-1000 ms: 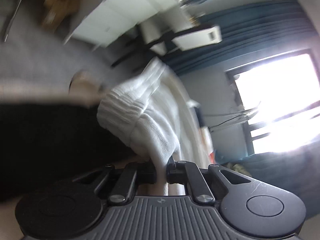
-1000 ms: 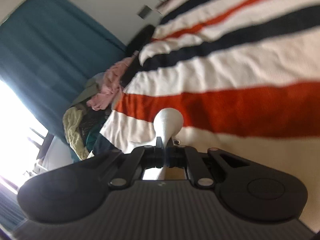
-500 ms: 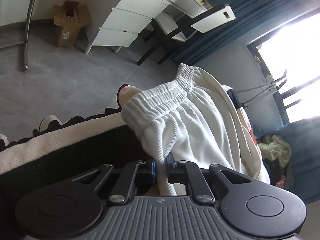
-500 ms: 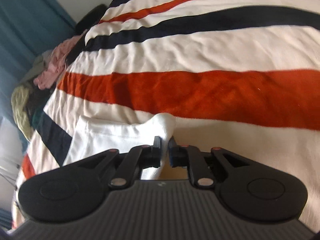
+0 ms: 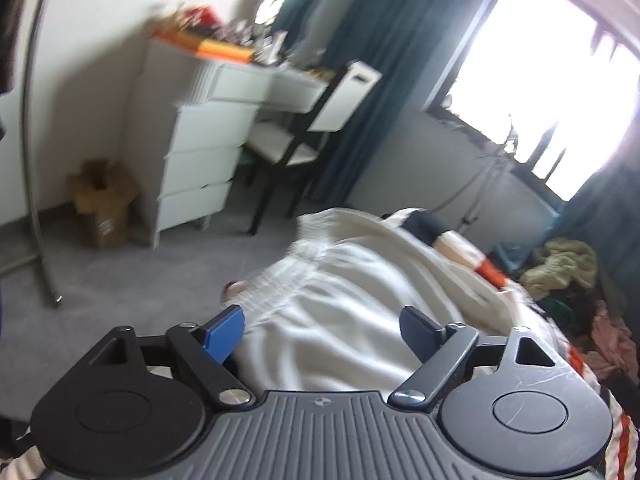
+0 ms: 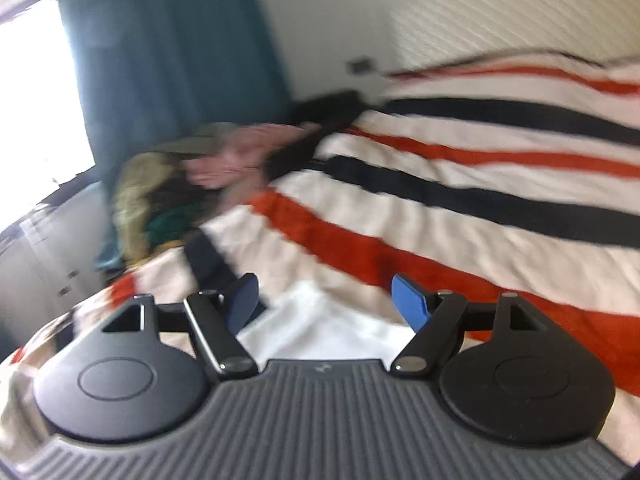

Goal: Fold clothes

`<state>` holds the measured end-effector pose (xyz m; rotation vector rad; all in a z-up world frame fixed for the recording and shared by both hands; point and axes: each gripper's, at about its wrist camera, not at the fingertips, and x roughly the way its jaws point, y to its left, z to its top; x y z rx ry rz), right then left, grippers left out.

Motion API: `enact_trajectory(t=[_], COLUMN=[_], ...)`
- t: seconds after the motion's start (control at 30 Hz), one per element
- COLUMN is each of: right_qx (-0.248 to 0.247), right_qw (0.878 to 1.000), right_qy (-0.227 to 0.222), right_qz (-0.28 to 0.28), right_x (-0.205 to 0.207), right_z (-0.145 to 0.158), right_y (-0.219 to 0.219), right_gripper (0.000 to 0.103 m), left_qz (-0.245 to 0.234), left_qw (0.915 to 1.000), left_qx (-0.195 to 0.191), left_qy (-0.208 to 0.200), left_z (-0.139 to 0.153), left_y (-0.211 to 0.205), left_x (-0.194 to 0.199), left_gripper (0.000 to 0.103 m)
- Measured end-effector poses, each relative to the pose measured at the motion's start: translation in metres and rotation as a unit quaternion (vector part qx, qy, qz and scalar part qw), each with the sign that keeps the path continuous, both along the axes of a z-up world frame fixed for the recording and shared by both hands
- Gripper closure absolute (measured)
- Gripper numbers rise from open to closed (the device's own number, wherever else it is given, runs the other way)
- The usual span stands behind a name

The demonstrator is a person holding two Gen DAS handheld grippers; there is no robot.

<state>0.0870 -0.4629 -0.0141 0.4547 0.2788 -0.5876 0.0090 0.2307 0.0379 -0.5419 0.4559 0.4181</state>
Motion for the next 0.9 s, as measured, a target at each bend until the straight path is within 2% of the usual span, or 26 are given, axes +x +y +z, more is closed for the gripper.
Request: enact_trajectory(t=[0.13,0.33,0.57,0.63,0.77,0.9], right_qx=[-0.011,-0.016,-0.033,-0.036,-0.038,-0.008], right_qw=[0.996,0.989,0.988,0.989,0.988,0.99], right_qy=[-0.024,-0.014,0.017,0.026,0.039,0.05], right_qz=[0.081,0.144,0.148,0.142,0.143,0.135], right_x=[0.0,0.018,0.053,0.065,0.09,0.11], right_z=[0.01,0.007,-0.015,-0.024,-0.043,-0.06], right_y=[0.042,0.087,0.114,0.117,0.117,0.105], right_gripper=[0.027,0.027,0.027,0.027,0.027,0.027], left_qz=[-0.071,-0.163,-0.236,-0.251,-0.239,-0.258], left_qw=[0.9972,0.9829,0.965,0.9594,0.9526,0.9412], left_qx=[0.021,0.085,0.113,0.123,0.167,0.173], left_qy=[-0.005,-0.004,0.02,0.04,0.087,0.132], left_z=[0.008,0.001,-0.03,-0.041,-0.065,-0.09], left_y=[-0.046,-0.138,-0.233,-0.254,-0.286,-0.304], left_x=[0.041,0.125,0.264,0.306,0.385,0.451], left_gripper=[0.005,0.001,0.001,0.001,0.0,0.0])
